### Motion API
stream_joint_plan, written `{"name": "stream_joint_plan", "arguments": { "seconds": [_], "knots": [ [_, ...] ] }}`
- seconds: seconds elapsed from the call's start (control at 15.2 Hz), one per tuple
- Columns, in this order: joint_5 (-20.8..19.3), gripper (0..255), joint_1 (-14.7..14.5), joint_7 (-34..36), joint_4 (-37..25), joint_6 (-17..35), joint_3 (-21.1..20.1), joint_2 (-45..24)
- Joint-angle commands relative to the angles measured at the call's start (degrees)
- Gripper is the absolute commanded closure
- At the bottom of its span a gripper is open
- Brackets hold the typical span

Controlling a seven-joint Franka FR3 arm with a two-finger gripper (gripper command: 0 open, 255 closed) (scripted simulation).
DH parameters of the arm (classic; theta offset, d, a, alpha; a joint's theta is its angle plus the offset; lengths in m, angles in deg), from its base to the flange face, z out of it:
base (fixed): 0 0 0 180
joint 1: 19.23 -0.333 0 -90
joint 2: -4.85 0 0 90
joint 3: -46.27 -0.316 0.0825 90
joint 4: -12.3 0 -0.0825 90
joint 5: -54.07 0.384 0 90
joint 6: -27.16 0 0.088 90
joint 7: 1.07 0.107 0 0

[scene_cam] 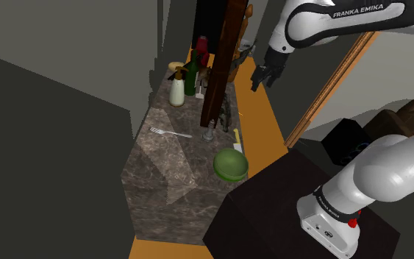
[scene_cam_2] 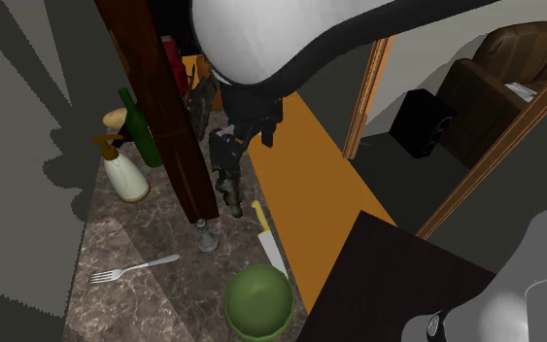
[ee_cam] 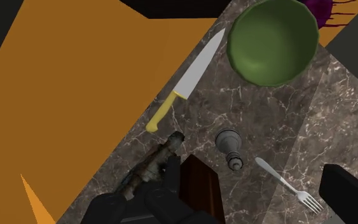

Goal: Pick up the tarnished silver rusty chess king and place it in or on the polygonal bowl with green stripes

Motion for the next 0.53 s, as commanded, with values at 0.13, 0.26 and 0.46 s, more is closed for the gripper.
{"name": "stream_joint_plan", "arguments": {
  "seconds": [0.13, 0.26, 0.46],
  "knots": [
    [0.74, 0, -0.54, -0.44, -1.47, 6.29, -0.06, -8.28],
    [1.16, 0, -0.81, -0.66, -2.58, 9.05, -0.15, -12.45],
    [1.83, 0, -1.16, -1.03, -4.8, 12.78, -0.37, -18.86]
  ]
}}
